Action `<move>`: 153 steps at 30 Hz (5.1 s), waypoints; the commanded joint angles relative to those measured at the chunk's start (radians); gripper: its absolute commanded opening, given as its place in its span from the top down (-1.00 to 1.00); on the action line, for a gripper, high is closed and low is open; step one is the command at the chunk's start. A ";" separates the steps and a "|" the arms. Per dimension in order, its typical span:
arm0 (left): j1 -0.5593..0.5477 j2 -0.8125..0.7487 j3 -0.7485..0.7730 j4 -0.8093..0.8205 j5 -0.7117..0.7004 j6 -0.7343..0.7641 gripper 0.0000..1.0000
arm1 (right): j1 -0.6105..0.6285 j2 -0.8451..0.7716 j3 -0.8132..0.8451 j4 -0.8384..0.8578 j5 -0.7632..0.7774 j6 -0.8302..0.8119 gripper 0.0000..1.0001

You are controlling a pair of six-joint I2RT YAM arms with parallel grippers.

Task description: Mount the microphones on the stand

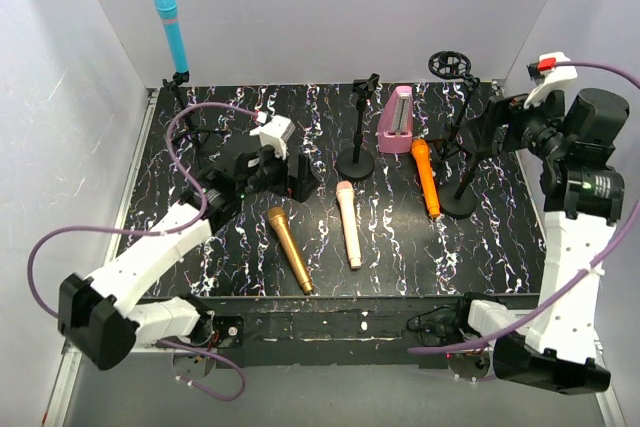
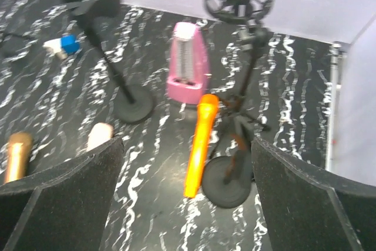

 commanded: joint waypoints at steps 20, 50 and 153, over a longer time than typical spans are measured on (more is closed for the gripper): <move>0.005 -0.310 -0.261 -0.145 -0.140 0.235 -0.96 | -0.035 0.371 -0.080 0.531 0.108 -0.005 -0.83; 0.005 -0.315 -0.275 -0.139 -0.176 0.232 -0.96 | -0.043 0.550 -0.237 0.950 -0.168 0.021 -0.04; 0.005 -0.457 -0.391 -0.068 -0.090 -0.372 -0.96 | 0.339 0.044 -0.440 0.536 -0.537 -0.072 0.97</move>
